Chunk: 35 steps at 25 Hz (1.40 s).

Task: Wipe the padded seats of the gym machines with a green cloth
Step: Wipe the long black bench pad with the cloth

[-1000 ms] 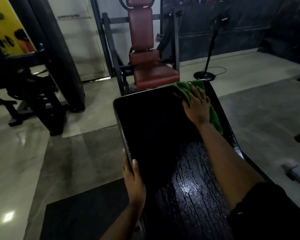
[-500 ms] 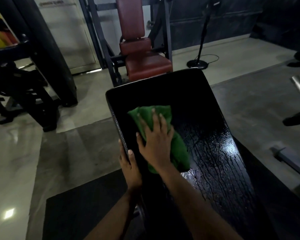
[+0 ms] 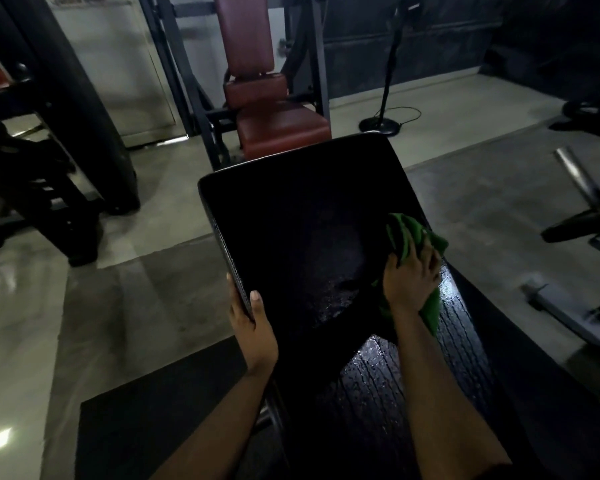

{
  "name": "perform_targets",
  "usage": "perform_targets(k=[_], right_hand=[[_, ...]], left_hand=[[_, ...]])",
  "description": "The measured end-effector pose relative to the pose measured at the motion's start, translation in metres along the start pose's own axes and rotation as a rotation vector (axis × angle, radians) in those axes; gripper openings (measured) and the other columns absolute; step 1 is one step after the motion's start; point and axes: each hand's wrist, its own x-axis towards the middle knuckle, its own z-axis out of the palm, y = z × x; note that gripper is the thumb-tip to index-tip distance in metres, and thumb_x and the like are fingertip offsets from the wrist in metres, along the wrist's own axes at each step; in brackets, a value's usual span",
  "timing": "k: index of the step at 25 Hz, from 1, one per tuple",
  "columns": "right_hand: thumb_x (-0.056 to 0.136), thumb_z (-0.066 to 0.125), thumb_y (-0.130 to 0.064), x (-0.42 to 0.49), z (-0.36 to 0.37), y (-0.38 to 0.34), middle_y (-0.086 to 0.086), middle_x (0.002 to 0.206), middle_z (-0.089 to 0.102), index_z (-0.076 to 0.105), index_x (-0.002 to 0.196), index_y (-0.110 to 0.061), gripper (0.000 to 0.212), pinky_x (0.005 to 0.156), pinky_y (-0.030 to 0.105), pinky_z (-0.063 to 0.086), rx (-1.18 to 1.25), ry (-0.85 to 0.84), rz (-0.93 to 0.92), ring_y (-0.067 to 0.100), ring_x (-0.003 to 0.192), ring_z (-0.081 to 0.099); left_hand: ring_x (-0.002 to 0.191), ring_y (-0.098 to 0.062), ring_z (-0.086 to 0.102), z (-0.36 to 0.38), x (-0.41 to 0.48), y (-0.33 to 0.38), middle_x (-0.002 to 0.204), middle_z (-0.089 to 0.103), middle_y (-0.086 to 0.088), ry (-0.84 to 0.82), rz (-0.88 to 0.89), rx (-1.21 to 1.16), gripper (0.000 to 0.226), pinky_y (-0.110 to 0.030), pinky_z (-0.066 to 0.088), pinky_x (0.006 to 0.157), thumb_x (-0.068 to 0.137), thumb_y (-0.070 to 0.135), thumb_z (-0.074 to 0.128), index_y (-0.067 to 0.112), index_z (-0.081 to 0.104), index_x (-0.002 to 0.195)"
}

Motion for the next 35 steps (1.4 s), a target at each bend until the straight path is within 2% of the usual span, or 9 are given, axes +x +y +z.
perform_targets(k=[2,5,7,10,14,19,24,27,35], right_hand=[[0.09,0.05,-0.028,-0.012,0.002,-0.031,0.009,0.154,0.022,0.031,0.144,-0.026,0.057,0.11,0.051,0.018,0.024,0.023,0.024,0.035,0.139,0.021],[0.08,0.061,-0.028,-0.057,0.02,-0.103,0.013,0.145,0.039,0.039,0.139,-0.032,0.063,0.102,0.052,0.03,-0.03,0.028,-0.469,0.037,0.13,0.036],[0.078,0.06,-0.031,-0.066,0.03,-0.129,0.007,0.144,0.041,0.044,0.135,-0.037,0.059,0.098,0.055,0.033,-0.049,0.013,-0.646,0.034,0.129,0.039],[0.08,0.049,-0.037,-0.04,0.031,-0.12,0.002,0.144,0.043,0.049,0.13,-0.035,0.05,0.096,0.054,0.035,-0.007,0.019,-0.63,0.03,0.129,0.04],[0.078,0.041,-0.039,-0.009,0.025,-0.078,0.001,0.147,0.038,0.045,0.134,-0.034,0.056,0.1,0.054,0.03,0.005,0.092,-0.426,0.03,0.133,0.034],[0.088,0.049,-0.031,0.023,0.006,-0.053,0.005,0.151,0.031,0.04,0.139,-0.021,0.053,0.106,0.05,0.022,0.03,0.108,-0.015,0.032,0.136,0.025],[0.085,0.053,-0.032,0.013,0.026,-0.148,0.003,0.147,0.036,0.048,0.133,-0.027,0.048,0.104,0.048,0.026,-0.028,0.069,-0.474,0.029,0.133,0.03],[0.086,0.049,-0.032,0.034,0.022,-0.12,0.002,0.147,0.037,0.046,0.135,-0.028,0.05,0.105,0.048,0.028,-0.019,0.092,-0.324,0.027,0.134,0.029],[0.091,0.045,-0.025,-0.001,-0.005,0.019,0.009,0.151,0.029,0.035,0.142,-0.012,0.053,0.107,0.046,0.023,0.088,0.158,0.477,0.03,0.137,0.024]], left_hand=[[0.126,0.011,0.032,-0.001,-0.003,0.008,0.146,0.032,0.009,-0.004,-0.021,-0.017,0.063,0.004,0.025,0.095,0.09,0.047,0.037,0.025,0.025,0.148],[0.128,0.005,0.028,-0.005,-0.007,0.017,0.15,0.027,0.001,-0.043,0.003,0.018,0.071,0.007,0.021,0.092,0.087,0.05,0.038,0.02,0.022,0.149],[0.138,-0.004,0.02,-0.014,0.0,0.025,0.155,0.019,-0.004,-0.098,0.106,0.145,0.076,-0.01,0.019,0.109,0.083,0.056,0.037,0.024,0.02,0.149],[0.146,-0.021,0.012,-0.023,0.046,0.043,0.156,0.02,-0.006,-0.219,0.545,0.639,0.067,-0.047,0.006,0.118,0.089,0.057,0.035,0.026,0.025,0.147],[0.146,-0.027,0.016,-0.015,0.111,0.066,0.153,0.032,-0.008,-0.567,1.103,1.18,0.063,-0.053,0.006,0.117,0.093,0.062,0.02,0.028,0.031,0.145],[0.143,-0.028,0.025,-0.011,0.122,0.06,0.151,0.036,-0.007,-0.675,1.188,1.28,0.065,-0.053,0.017,0.114,0.091,0.063,0.019,0.03,0.033,0.145],[0.142,-0.032,0.027,-0.01,0.124,0.06,0.149,0.039,-0.008,-0.682,1.224,1.254,0.068,-0.055,0.018,0.113,0.09,0.065,0.013,0.029,0.034,0.144],[0.141,-0.033,0.029,-0.011,0.125,0.058,0.148,0.041,-0.007,-0.679,1.248,1.215,0.068,-0.056,0.018,0.113,0.09,0.065,0.014,0.029,0.036,0.144],[0.14,-0.033,0.03,-0.011,0.124,0.057,0.146,0.043,-0.006,-0.73,1.224,1.187,0.07,-0.058,0.017,0.113,0.089,0.068,0.011,0.028,0.033,0.144]])
